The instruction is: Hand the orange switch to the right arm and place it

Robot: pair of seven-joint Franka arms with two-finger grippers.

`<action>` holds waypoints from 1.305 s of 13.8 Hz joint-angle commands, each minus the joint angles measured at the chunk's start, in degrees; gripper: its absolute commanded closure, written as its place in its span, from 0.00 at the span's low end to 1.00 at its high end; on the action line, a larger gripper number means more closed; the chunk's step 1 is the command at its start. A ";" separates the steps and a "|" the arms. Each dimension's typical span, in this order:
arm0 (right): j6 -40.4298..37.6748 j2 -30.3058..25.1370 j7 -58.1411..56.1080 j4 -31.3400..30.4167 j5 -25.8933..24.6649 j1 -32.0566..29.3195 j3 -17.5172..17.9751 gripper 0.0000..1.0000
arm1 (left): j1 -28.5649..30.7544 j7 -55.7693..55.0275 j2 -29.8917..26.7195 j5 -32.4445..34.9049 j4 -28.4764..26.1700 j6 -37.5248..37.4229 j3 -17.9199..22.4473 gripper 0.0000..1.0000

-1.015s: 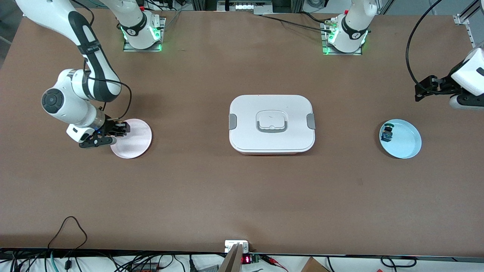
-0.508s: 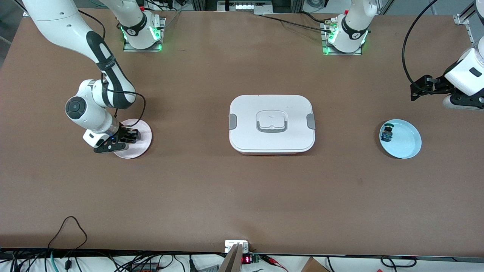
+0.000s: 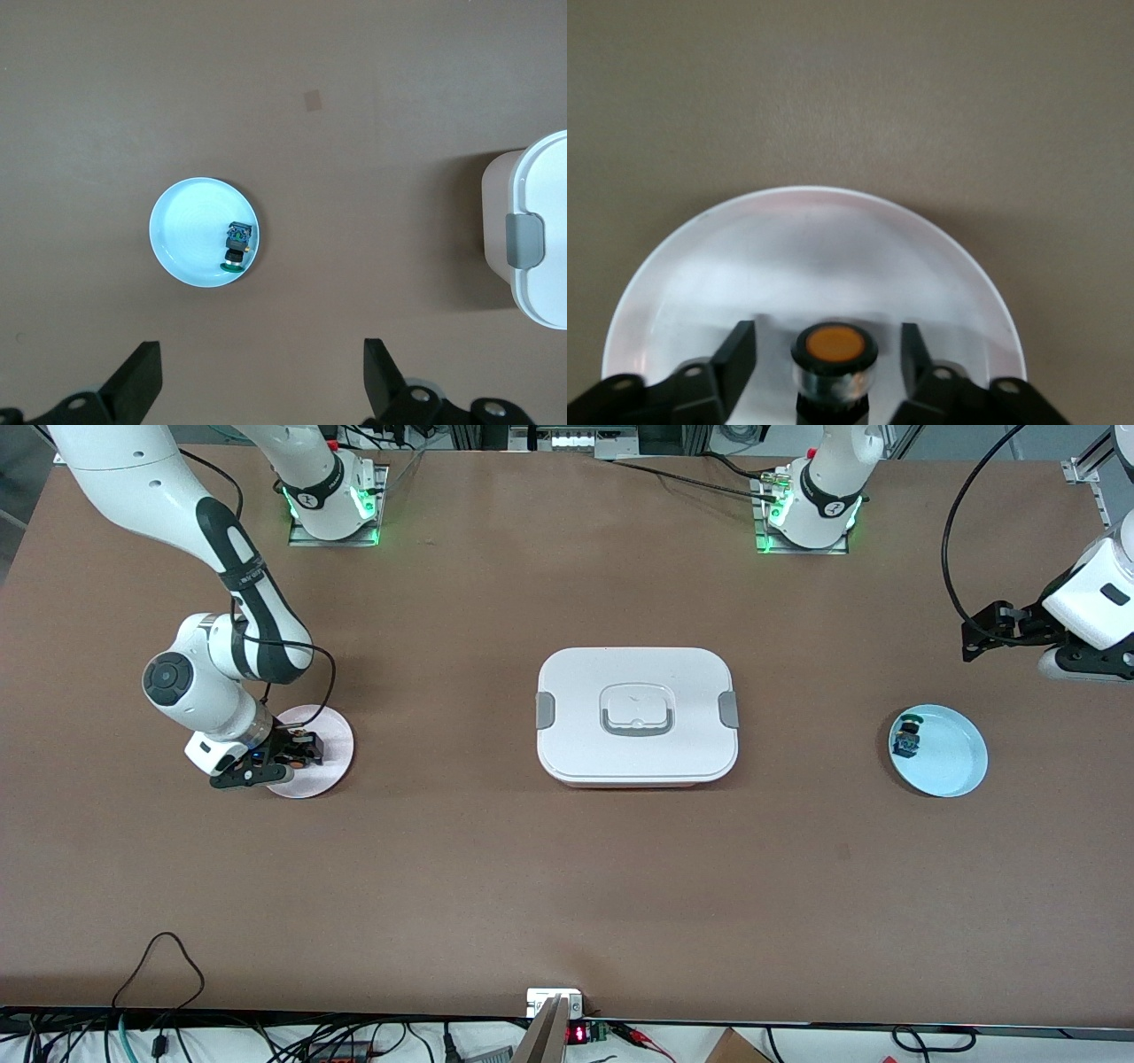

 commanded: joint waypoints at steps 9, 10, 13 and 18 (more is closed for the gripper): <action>-34.50 -4.97 -4.77 27.59 -1.04 -0.53 -2.58 0.00 | -0.74 -1.39 1.13 0.39 2.82 -1.61 0.21 0.00; -37.92 -6.72 -4.00 28.21 -1.04 -0.27 -2.67 0.00 | -0.74 -1.39 1.13 0.39 2.82 -1.61 0.21 0.00; -45.76 -15.59 -3.73 26.73 -1.21 -0.09 -2.67 0.00 | -0.74 -1.39 1.13 0.30 2.82 -1.61 0.21 0.00; -56.31 -25.10 2.57 26.55 -1.47 0.52 -1.89 0.00 | -0.56 -1.39 1.22 0.30 2.82 -1.53 0.21 0.00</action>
